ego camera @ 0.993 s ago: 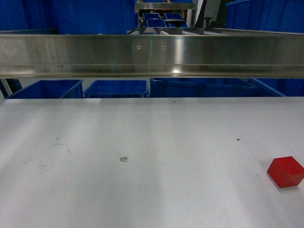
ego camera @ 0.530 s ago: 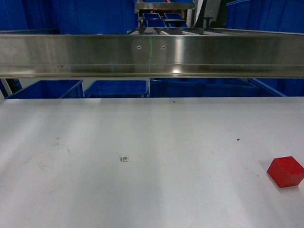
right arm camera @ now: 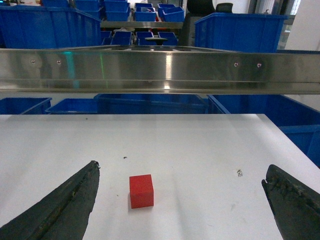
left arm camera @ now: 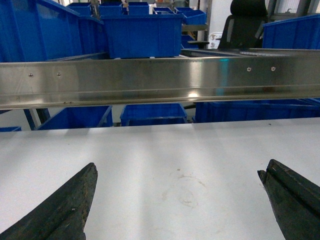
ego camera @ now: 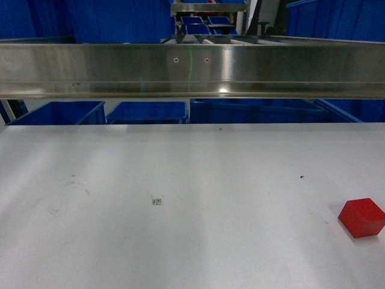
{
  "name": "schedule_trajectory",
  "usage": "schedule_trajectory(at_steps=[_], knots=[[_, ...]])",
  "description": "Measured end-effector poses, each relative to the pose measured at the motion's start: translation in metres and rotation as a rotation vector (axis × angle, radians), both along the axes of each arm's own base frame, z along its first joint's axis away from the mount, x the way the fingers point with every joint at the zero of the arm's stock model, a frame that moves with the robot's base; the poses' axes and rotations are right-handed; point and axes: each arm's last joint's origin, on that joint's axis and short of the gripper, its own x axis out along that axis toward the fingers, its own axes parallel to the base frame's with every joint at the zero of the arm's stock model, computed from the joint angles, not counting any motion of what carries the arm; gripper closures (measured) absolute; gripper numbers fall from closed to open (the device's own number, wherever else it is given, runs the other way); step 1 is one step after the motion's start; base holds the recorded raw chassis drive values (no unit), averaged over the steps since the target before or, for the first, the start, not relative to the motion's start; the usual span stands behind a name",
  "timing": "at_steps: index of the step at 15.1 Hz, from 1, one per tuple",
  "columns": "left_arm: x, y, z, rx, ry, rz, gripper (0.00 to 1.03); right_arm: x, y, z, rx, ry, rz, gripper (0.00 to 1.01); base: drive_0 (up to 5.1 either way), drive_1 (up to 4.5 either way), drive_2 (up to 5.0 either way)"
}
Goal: Place magnetic block on left shelf second layer
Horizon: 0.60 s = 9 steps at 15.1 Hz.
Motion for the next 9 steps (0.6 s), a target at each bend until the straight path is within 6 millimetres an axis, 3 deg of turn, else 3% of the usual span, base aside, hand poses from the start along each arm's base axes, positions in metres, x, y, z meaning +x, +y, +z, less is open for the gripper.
schedule_trajectory(at_steps=[2, 4, 5, 8, 9], knots=[[0.0, 0.0, 0.0, 0.0, 0.0, 0.0, 0.05, 0.002, -0.001, -0.008, -0.027, 0.067, -0.046, 0.03, 0.0, 0.0, 0.0], [0.0, 0.0, 0.0, 0.0, 0.0, 0.0, 0.05, 0.029, 0.003, -0.001, -0.029, 0.029, -0.041, 0.03, 0.0, 0.0, 0.0], [0.0, 0.0, 0.0, 0.0, 0.0, 0.0, 0.05, 0.052, 0.006, -0.005, -0.05, 0.09, -0.046, 0.03, 0.0, 0.0, 0.0], [0.0, 0.0, 0.0, 0.0, 0.0, 0.0, 0.05, 0.168, 0.023, 0.035, -0.083, 0.108, 0.01, 0.03, 0.0, 0.0, 0.0], [0.0, 0.0, 0.0, 0.0, 0.0, 0.0, 0.05, 0.196, 0.028, 0.023, -0.092, 0.205, 0.061, 0.03, 0.0, 0.0, 0.0]])
